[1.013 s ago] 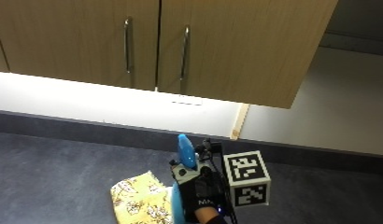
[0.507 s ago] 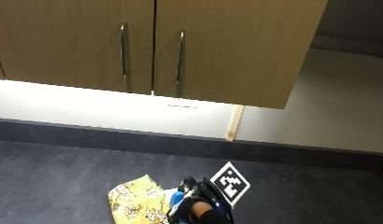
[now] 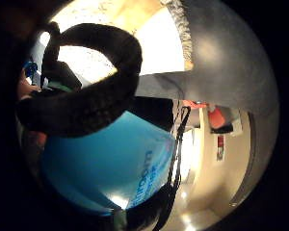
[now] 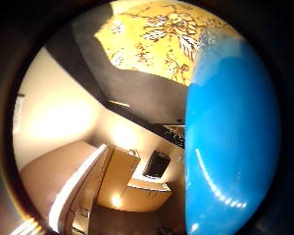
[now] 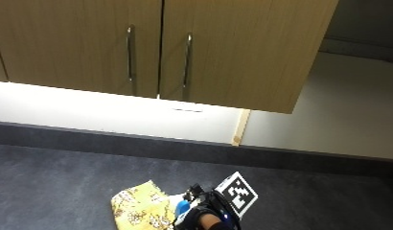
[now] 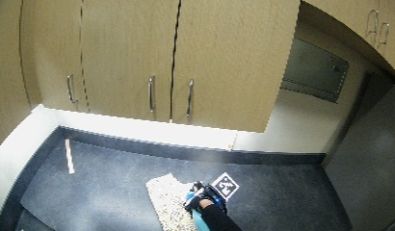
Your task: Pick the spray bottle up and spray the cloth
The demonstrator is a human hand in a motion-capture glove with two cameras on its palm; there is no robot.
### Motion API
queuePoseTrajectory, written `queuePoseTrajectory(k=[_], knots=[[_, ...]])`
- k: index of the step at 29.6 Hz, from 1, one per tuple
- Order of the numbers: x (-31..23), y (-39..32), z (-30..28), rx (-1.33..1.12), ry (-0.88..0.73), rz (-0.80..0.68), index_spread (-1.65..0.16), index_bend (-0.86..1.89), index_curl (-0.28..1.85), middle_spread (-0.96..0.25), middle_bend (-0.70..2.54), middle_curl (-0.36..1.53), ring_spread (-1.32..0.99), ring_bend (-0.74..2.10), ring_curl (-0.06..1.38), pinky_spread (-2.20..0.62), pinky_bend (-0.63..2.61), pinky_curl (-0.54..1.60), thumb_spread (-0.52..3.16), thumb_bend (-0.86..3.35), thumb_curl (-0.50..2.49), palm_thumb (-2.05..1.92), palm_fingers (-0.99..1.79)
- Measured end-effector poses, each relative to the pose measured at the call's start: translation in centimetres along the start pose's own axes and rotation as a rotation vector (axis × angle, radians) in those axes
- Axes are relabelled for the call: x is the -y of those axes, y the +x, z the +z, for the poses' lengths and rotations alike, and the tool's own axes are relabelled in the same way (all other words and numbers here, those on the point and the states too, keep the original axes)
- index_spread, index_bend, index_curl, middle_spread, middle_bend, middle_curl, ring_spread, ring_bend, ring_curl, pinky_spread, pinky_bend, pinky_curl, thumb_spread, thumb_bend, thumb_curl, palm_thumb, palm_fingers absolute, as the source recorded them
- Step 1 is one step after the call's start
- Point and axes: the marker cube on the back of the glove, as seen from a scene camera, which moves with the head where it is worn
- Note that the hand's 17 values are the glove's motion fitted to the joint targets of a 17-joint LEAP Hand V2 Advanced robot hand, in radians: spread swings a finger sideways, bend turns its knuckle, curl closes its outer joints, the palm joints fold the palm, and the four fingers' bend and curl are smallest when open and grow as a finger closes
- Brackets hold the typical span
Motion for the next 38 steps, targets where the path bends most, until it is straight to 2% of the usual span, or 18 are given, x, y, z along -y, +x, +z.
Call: queuePoseTrajectory(k=[4,13,19,29,38], knots=[[-2.0,-1.3,-0.6,0.066,0.121,-0.185,-0.19,0.28,0.61,0.01,0.39,0.53,-0.04,0.35,0.49,0.07,0.31,0.32,0.70,-0.01,0.74,1.21,1.18],[-6.4,-3.4,-2.0,0.268,0.538,-0.740,-0.19,0.29,0.63,0.01,0.39,0.54,-0.04,0.34,0.49,0.07,0.28,0.34,0.70,-0.01,0.75,1.23,1.16],[-7.6,-3.0,-1.6,0.431,0.659,-0.999,-0.19,0.33,0.64,0.01,0.42,0.55,-0.05,0.31,0.49,0.06,0.15,0.32,0.71,0.00,0.76,1.24,1.09],[-7.8,-3.0,-1.4,0.460,0.718,-1.095,-0.18,0.33,0.66,0.01,0.44,0.56,-0.06,0.31,0.49,0.04,0.14,0.29,0.74,0.01,0.78,1.25,1.08],[-8.9,-6.7,4.1,0.453,0.610,-1.115,-0.18,0.32,0.66,0.01,0.43,0.56,-0.07,0.31,0.49,0.04,0.15,0.28,0.75,0.02,0.79,1.24,1.09]])
